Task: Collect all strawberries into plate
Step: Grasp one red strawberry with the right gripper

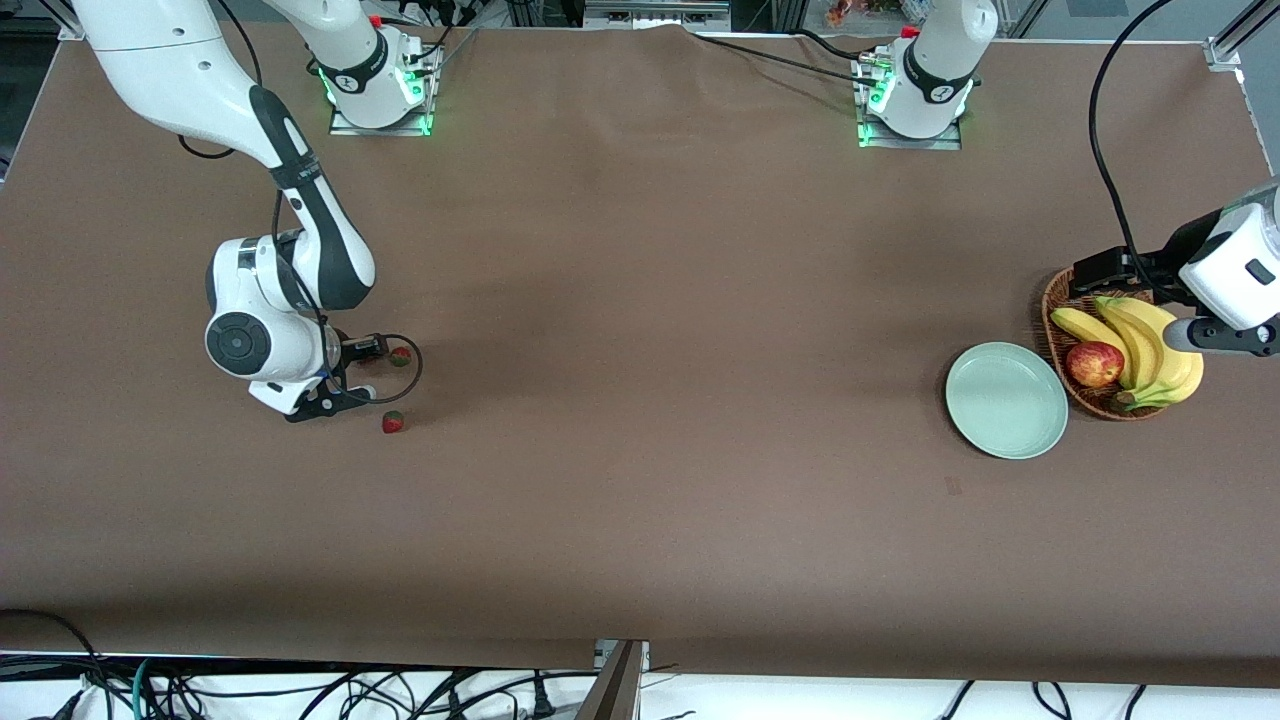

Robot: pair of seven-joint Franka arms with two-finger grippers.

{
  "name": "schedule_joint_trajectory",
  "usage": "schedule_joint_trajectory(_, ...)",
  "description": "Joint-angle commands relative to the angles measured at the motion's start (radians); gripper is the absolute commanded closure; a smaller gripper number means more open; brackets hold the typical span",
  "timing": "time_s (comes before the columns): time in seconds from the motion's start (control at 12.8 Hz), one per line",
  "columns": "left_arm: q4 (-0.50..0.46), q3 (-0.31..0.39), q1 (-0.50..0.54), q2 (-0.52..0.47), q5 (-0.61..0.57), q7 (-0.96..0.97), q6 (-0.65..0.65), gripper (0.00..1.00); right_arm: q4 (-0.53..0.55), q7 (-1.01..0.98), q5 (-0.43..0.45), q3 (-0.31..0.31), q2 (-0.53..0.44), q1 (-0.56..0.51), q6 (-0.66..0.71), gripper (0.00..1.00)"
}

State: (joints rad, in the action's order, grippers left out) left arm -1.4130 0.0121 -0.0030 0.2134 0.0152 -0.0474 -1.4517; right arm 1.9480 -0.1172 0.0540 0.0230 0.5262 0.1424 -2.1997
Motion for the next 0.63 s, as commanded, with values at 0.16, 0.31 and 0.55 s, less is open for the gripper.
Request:
schedule_joint_trajectory(0.16,0.034,0.002,0.001,0.015,0.006,-0.002,0.013,0.00,0.080,-0.012,0.004,-0.006,-0.028,-0.014,-0.077,0.48)
schedule_joint_trajectory(0.31,0.034,0.002,0.001,0.015,0.008,-0.002,0.013,0.00,0.077,-0.010,0.004,-0.006,-0.029,-0.014,-0.075,0.65)
schedule_joint_trajectory(0.55,0.035,0.002,0.003,0.021,0.008,-0.002,0.011,0.00,0.065,-0.003,0.003,-0.008,-0.032,-0.014,-0.065,0.78)
